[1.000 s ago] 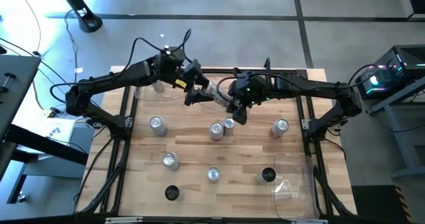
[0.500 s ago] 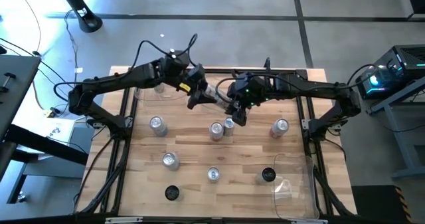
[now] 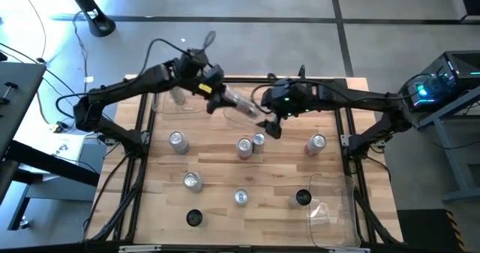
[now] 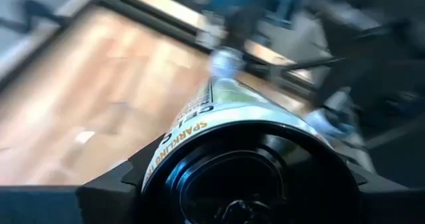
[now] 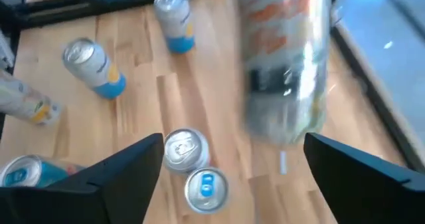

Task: Sort soda cans
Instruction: Put the top white-yellow soda can into the top left transparent bin

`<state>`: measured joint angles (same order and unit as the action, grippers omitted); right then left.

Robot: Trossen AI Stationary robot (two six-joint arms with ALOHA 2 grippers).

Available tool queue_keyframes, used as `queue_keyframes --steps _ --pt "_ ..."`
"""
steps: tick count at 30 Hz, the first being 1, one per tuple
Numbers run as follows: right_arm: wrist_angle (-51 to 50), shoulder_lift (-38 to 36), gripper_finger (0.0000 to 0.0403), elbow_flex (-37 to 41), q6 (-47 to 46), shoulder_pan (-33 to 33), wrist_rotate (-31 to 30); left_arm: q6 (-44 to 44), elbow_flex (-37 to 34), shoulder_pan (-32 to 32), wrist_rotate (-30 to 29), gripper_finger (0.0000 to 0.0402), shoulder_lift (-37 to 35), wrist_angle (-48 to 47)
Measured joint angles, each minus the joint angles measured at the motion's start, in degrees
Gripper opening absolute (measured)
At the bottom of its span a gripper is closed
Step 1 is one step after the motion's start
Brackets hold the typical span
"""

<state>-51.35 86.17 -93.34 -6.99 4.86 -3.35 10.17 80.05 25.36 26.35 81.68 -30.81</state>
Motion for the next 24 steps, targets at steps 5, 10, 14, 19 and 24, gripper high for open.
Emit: queue_keyframes --steps 5,10,14,19,24 --pt "-0.2 -3.6 0.0352 0.0 0.5 2.0 -2.6 -2.0 0.0 4.3 -6.3 0.0236 -4.6 -7.0" --pt "-0.2 -5.6 0.0352 0.0 -1.2 4.3 -2.7 -2.3 0.0 8.0 -22.2 0.0236 -8.9 -20.3" --pt "-0.3 -5.6 0.0353 0.0 -1.9 5.4 -2.7 -0.6 0.0 10.1 -30.7 0.0236 -10.4 -29.3" --pt "-0.3 -5.6 0.0353 0.0 -1.8 6.1 -2.7 -0.3 -3.2 13.4 -30.0 0.0236 -8.7 -32.8" --pt "-0.2 -5.6 0.0353 0.0 -2.0 6.1 -2.7 -1.1 -6.5 16.6 -31.2 0.0236 -5.2 -31.4"
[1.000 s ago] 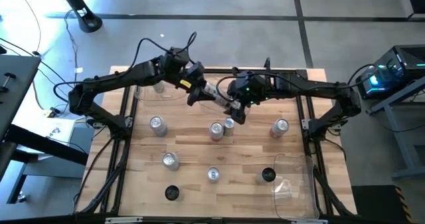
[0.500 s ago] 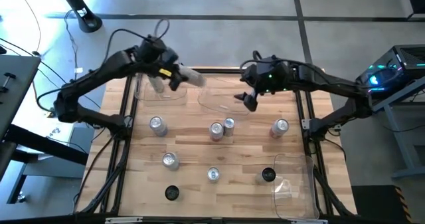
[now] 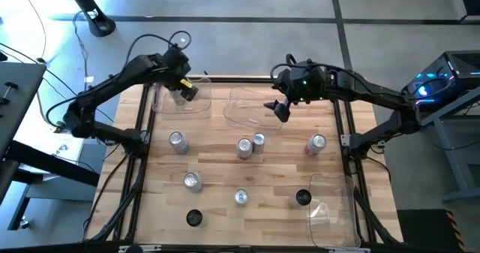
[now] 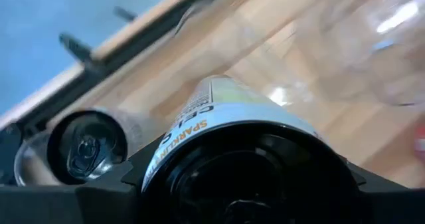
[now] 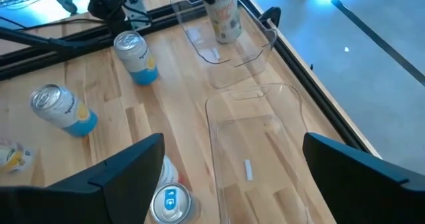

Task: Sort soda cans
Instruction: Put the top white-yellow soda can into the top left transparent bin

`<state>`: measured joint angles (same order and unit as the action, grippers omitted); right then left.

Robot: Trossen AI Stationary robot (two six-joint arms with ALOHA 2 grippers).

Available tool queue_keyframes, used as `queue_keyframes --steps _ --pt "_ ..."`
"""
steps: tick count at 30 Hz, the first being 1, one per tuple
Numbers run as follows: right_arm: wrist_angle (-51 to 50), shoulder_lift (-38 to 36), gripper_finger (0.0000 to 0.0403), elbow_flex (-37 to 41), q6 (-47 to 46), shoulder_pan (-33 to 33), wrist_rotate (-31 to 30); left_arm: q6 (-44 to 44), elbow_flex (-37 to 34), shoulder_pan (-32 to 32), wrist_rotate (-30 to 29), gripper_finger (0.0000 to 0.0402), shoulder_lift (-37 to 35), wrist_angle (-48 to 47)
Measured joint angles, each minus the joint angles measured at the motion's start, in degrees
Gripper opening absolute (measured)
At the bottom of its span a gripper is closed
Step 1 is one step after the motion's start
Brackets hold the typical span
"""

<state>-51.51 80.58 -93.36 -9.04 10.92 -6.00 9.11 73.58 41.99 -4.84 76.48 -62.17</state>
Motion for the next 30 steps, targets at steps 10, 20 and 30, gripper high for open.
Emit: queue_keyframes --steps 10,20,30 --pt "0.8 0.0 0.0353 0.0 -1.4 0.0 0.0 -4.3 -0.2 4.4 -0.2 0.0236 10.6 4.1" --pt "0.8 0.0 0.0353 0.1 -2.6 -0.1 0.2 -7.3 -0.1 7.1 -0.3 0.0247 16.2 5.7" --pt "0.8 0.0 0.0353 0.1 -2.9 -0.1 0.2 -7.9 -0.1 7.6 0.2 0.0328 16.1 7.7"
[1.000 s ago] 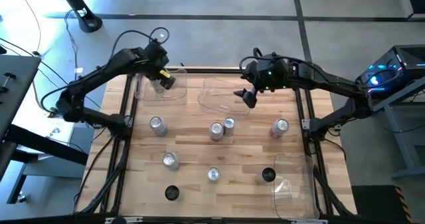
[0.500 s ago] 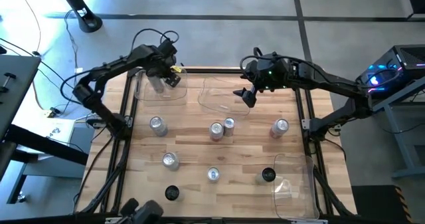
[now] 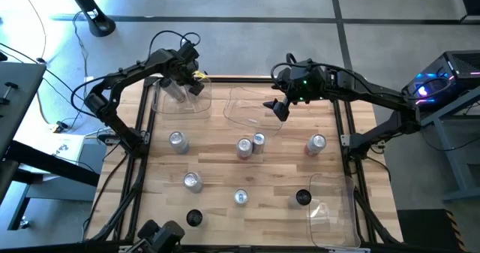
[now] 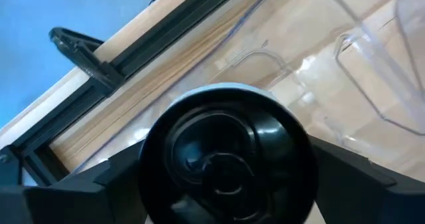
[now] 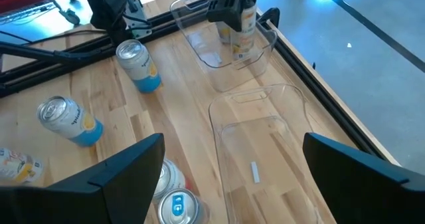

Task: Sort soda cans
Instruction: Put the top white-yellow soda can into the top left transparent bin, then adjust the top right transparent bin

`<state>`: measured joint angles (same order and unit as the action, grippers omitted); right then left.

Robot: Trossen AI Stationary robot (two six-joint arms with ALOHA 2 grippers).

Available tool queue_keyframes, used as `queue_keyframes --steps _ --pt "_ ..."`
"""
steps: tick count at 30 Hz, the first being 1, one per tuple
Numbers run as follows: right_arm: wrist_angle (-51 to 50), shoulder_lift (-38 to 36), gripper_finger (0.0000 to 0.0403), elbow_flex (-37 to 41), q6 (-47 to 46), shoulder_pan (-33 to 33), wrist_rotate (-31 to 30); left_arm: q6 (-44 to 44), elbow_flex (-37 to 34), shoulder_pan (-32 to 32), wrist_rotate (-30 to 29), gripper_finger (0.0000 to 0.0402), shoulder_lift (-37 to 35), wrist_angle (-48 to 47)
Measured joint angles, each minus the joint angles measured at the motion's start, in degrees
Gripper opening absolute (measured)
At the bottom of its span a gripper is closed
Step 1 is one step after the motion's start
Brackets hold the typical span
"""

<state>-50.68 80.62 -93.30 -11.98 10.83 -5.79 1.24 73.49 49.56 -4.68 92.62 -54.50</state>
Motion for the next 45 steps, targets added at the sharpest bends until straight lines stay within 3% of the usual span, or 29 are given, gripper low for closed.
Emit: queue_keyframes --steps 11,23,28,34,36,38,43,45 --pt "1.9 0.0 0.0353 0.0 0.0 0.0 0.0 0.9 1.5 0.0 2.7 0.0331 0.1 1.8" --pt "0.7 0.0 0.0353 0.0 0.5 0.0 0.0 0.3 17.6 1.6 0.9 0.0333 0.1 -0.6" --pt "-6.9 -0.1 0.0353 1.3 -1.8 -0.5 1.0 0.7 21.4 0.8 8.0 0.0333 -3.6 -1.8" --pt "-9.1 -0.2 0.0345 13.4 -8.7 -5.0 4.5 3.9 16.5 -3.1 14.3 0.0333 -11.2 -0.4" --pt "-7.9 -0.2 0.0316 18.6 -10.1 -7.2 5.6 6.2 13.9 -5.2 15.7 0.0333 -14.2 1.2" --pt "-6.2 -0.2 0.0263 23.2 -12.4 -9.7 5.7 8.7 11.2 -7.4 16.2 0.0333 -17.2 2.1" --pt "-2.2 -0.2 0.0046 30.6 -17.2 -13.4 2.2 16.3 4.7 -12.5 14.7 0.0333 -25.0 8.2" --pt "0.9 -0.2 0.0020 33.3 -18.7 -12.6 -0.8 19.2 2.2 -14.0 11.5 0.0333 -27.7 12.1"
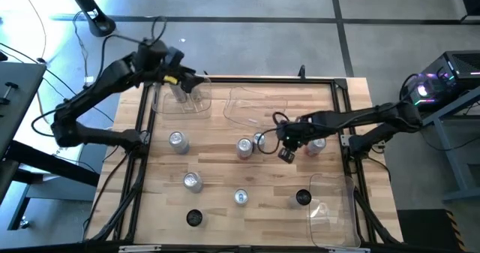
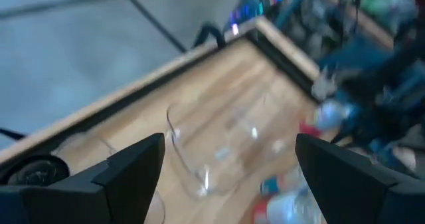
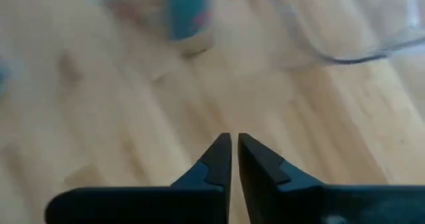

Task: Sort soda cans
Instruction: Adjust the top right transparent bin

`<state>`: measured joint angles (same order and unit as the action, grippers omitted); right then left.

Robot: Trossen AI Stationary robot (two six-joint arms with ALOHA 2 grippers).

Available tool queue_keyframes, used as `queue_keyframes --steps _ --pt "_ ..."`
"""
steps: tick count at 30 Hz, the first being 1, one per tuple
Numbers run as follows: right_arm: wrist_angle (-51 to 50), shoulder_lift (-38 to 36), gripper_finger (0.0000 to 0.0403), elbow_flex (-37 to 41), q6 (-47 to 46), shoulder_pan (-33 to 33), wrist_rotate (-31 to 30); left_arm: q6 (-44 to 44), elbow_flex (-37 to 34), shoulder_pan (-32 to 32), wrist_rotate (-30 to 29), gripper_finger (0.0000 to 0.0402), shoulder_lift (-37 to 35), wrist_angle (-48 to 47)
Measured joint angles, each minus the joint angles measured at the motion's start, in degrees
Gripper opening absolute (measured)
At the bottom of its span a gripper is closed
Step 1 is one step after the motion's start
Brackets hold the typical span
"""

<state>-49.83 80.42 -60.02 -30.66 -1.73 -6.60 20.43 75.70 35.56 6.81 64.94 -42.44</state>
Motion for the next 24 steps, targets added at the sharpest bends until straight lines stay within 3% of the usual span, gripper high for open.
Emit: queue_keyframes --steps 6,24 --pt "7.7 0.0 0.0004 6.1 -2.5 5.3 -0.1 7.1 -5.8 -1.3 -2.9 0.0333 -4.6 8.7" --pt "20.7 0.7 0.0000 9.0 0.7 15.6 -3.9 9.4 -6.7 -4.2 -3.7 0.0333 -5.1 9.3"
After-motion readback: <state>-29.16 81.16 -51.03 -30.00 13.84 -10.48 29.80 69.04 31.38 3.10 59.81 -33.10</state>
